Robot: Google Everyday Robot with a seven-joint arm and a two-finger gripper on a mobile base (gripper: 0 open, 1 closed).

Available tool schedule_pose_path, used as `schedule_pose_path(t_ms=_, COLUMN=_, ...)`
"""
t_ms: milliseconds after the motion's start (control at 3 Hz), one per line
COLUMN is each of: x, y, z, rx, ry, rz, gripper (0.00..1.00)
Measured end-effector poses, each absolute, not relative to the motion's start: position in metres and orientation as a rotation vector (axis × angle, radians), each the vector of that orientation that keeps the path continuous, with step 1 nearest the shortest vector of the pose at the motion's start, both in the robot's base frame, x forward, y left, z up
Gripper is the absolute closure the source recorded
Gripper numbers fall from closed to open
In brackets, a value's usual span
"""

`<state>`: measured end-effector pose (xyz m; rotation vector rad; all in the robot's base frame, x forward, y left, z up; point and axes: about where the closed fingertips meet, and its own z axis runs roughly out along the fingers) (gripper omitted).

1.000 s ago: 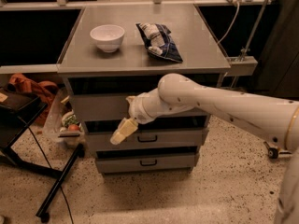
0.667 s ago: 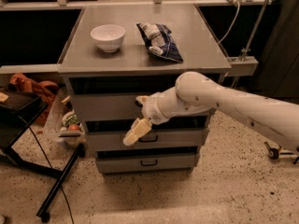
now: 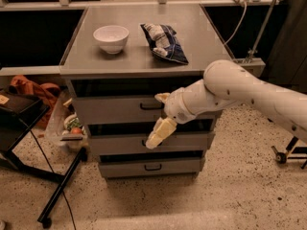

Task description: Close top drawer

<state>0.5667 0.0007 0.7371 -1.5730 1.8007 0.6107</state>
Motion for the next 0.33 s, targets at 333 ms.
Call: schedule_pose_path(t_ms=333, x=0.5539, y=-0.0146, z=0.7598, rx=-1.584, ry=1.803, rz=0.56, gripper=0.0)
